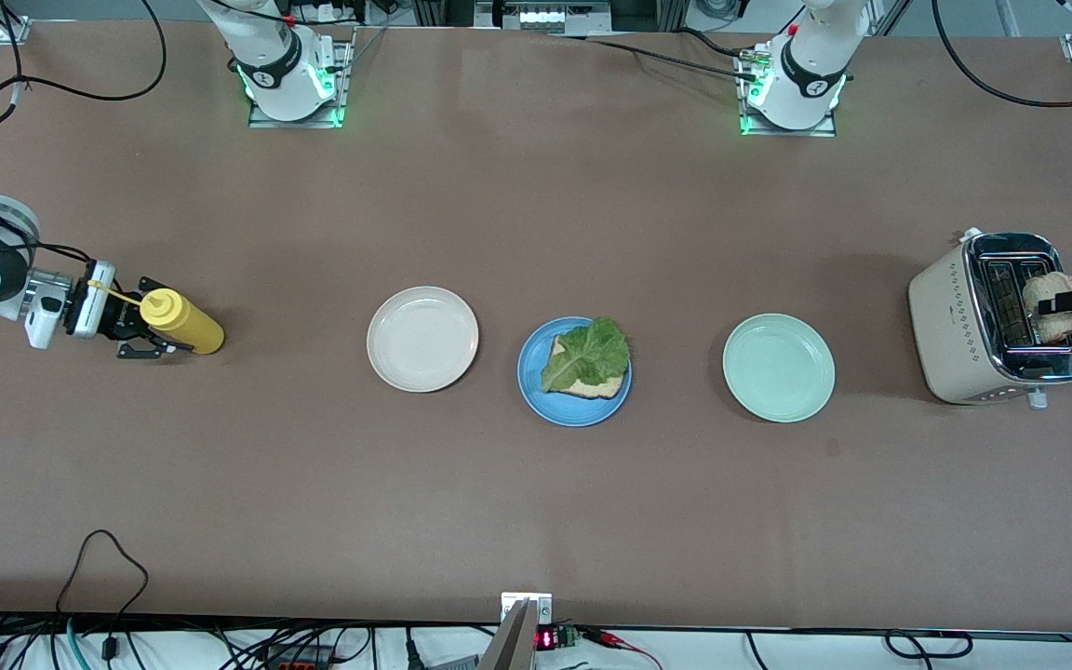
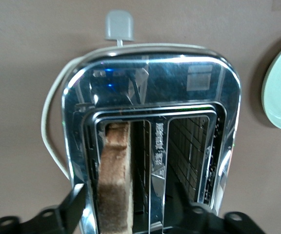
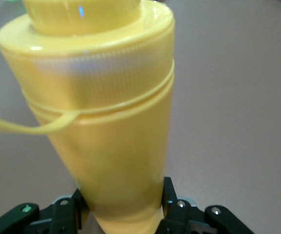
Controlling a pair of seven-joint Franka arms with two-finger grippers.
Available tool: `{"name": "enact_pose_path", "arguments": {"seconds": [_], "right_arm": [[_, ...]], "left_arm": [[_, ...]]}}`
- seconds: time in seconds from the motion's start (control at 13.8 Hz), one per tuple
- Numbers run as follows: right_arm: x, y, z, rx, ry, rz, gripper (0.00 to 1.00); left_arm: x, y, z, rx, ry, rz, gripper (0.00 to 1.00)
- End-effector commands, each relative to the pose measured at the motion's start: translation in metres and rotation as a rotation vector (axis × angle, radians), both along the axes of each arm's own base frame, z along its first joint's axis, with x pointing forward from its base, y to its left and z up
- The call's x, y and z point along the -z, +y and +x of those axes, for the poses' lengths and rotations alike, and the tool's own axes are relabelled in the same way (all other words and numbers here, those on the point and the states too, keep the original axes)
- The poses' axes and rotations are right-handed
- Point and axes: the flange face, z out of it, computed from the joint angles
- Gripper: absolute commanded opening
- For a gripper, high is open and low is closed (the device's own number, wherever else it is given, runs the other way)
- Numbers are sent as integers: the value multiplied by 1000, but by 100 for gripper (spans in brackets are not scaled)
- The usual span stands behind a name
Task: Make sandwich in blue plate with both arms
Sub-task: 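Grasp the second bread slice and lift it from the toaster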
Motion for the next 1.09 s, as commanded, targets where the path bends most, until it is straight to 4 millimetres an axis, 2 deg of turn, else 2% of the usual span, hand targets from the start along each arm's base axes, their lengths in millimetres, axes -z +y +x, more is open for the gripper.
{"name": "enact_pose_path", "arguments": {"seconds": [0.0,0.07,0.22,0.29,0.44,0.65,0.73,0.8,0.87,1.02], "right_arm": [[3,-4,1,7,-21,48,0],[4,-6,-1,14,-17,51,3],[8,-12,-4,35,-7,58,78],[8,-14,-6,35,-11,60,100],[8,-21,-9,49,-10,61,100],[12,-25,-12,59,-5,65,100],[12,-27,-13,65,-4,66,100],[11,-32,-15,72,-6,64,100],[12,-40,-18,85,-5,62,100],[10,-55,-26,99,-3,48,100]], "left_arm": [[-5,-1,-3,-27,45,4,32],[-4,-2,-4,-45,60,4,20],[-5,2,-7,-30,58,-5,4],[-8,4,-10,-22,60,-10,1],[-34,6,-10,-3,40,-7,1],[-120,0,-13,2,-12,4,1],[-145,-8,-11,19,-24,-7,1],[-173,-21,-8,35,-49,-29,1],[-185,-39,-4,66,-56,-64,1],[-196,-102,9,174,-61,-150,0]]}}
